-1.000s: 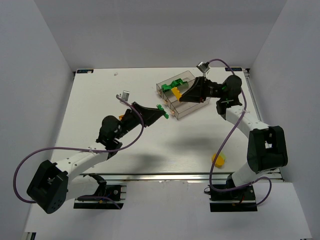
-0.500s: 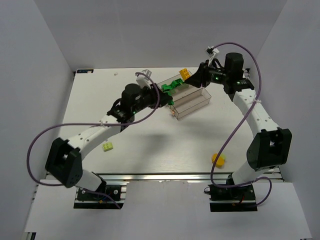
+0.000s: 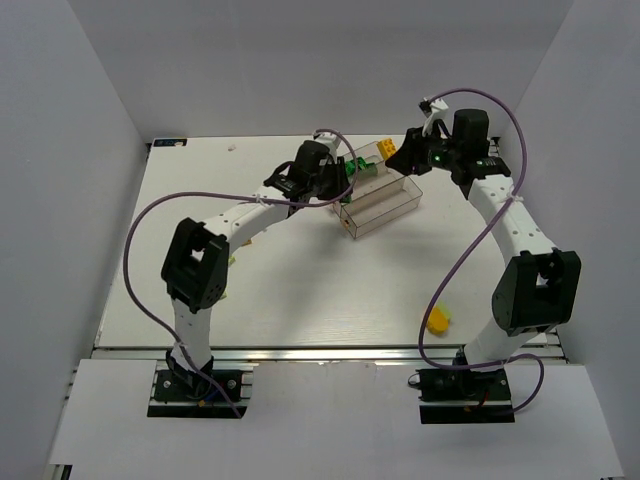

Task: Sort the legos into containers by color

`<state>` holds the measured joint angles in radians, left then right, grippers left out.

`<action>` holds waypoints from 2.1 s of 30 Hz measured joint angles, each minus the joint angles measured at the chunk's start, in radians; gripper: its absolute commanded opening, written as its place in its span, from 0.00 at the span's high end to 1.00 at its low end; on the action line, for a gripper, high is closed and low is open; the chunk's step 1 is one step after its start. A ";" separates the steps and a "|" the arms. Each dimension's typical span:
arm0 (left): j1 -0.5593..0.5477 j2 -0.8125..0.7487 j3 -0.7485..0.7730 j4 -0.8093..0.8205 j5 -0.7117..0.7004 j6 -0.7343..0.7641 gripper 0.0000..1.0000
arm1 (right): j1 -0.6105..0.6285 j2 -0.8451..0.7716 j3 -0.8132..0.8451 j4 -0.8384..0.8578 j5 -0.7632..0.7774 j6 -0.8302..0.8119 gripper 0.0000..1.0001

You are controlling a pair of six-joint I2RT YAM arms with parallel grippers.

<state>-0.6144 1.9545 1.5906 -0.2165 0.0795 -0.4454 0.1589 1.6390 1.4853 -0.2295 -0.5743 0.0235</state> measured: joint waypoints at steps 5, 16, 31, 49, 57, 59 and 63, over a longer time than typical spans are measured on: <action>0.000 0.111 0.117 0.006 -0.125 0.042 1.00 | -0.016 0.000 -0.041 0.000 -0.003 -0.004 1.00; 0.008 0.337 0.369 0.111 -0.314 0.056 1.00 | -0.022 -0.030 -0.135 0.000 -0.022 -0.005 1.00; 0.056 0.479 0.460 0.177 -0.358 -0.023 0.59 | -0.066 -0.095 -0.198 0.017 -0.058 -0.006 1.00; 0.066 0.449 0.436 0.170 -0.312 -0.045 0.44 | -0.067 -0.080 -0.187 -0.009 -0.121 -0.087 1.00; 0.164 -0.075 -0.125 0.187 -0.224 -0.099 0.26 | -0.047 0.061 -0.047 -0.092 -0.111 -0.298 1.00; 0.208 -0.247 -0.275 0.192 -0.213 -0.117 0.19 | -0.038 0.100 -0.018 -0.105 -0.089 -0.344 1.00; 0.254 -0.558 -0.555 0.203 -0.222 -0.150 0.17 | -0.019 0.172 0.033 -0.132 -0.042 -0.427 1.00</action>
<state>-0.3599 1.3960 1.0359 -0.0132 -0.1421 -0.5957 0.1402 1.8111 1.5181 -0.3618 -0.6159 -0.4038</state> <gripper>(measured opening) 0.826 0.423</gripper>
